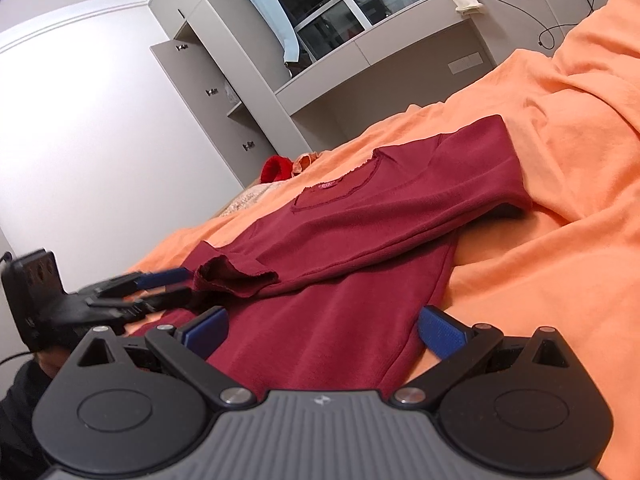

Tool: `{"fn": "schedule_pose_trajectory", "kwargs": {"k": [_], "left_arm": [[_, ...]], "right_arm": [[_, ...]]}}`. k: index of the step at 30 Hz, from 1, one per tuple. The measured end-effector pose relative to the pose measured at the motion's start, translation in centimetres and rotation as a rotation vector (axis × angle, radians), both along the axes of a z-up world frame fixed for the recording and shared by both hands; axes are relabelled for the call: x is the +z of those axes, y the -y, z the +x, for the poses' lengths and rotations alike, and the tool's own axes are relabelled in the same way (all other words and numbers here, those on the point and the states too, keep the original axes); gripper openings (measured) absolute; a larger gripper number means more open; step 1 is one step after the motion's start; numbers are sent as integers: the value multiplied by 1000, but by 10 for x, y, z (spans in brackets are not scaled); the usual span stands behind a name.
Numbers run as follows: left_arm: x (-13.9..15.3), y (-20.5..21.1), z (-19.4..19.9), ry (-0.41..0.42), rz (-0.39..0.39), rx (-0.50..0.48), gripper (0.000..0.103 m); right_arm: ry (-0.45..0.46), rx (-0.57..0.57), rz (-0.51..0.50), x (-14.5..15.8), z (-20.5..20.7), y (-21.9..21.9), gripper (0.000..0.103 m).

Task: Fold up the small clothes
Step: 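Lift the sleeve with the left tool and carry it across the body, then lower the sleeve onto the shirt body and open the left tool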

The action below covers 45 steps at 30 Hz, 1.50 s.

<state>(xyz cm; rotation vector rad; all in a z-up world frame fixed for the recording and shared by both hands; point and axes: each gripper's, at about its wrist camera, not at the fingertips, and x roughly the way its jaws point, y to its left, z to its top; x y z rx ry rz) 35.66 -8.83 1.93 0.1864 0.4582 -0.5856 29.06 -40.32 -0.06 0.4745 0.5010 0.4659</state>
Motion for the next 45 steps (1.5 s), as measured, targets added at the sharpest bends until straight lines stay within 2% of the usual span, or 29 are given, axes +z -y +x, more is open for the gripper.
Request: {"fn": "schedule_pose_trajectory", "kwargs": {"k": [4,7,9,11,13,17,19,21,23,25,27,28,32,34,36,37,38,39,41,43,45], "left_arm": [[13,-29,9,-9,-111,75,88],[24,-54,16,-5,-180,185,95],[27,-73,22,-1,-217,304,101],[26,-90,31,-22,-213,504,101],[22,-109,38,-51,-254,630,101],[13,-154,50,-95,-370,777,100],[6,-175,56,-112,-405,836,97],[-3,-199,63,-158,-482,881,92],[-16,-222,70,-226,-595,906,79],[-29,-244,76,-298,-701,923,58],[-39,-257,79,-330,-768,927,49],[-45,-259,78,-338,-787,924,45],[-53,-268,83,-371,-856,865,34],[-57,-269,86,-387,-882,842,23],[-62,-269,91,-408,-893,823,13],[-61,-263,95,-412,-893,816,9],[-62,-262,97,-413,-897,807,9],[-63,-262,97,-410,-910,801,7],[-60,-264,98,-401,-945,788,6],[-59,-268,94,-387,-1009,787,4],[-67,-278,88,-388,-1158,792,4]], "right_arm": [[5,-2,-16,4,-1,-4,103],[19,-3,-14,9,-2,-6,103],[29,-7,-17,13,-2,-9,103],[41,-10,-25,18,-1,-13,103],[53,-8,-29,22,0,-17,103],[82,13,-65,31,-2,-27,103],[105,31,-91,36,-5,-32,102],[127,30,-125,42,-7,-39,101],[138,27,-166,47,-3,-46,96],[110,26,-209,51,8,-56,84],[61,25,-221,52,26,-67,74],[42,32,-216,52,35,-73,70],[10,48,-254,49,70,-102,64],[-5,56,-277,44,83,-114,61],[-38,72,-279,39,92,-123,54],[-59,89,-280,35,97,-127,43],[-69,105,-289,33,98,-132,32],[-68,113,-307,31,98,-135,30],[-40,132,-351,31,94,-143,12],[-5,121,-384,34,88,-145,8],[43,85,-429,39,81,-145,6]]}}
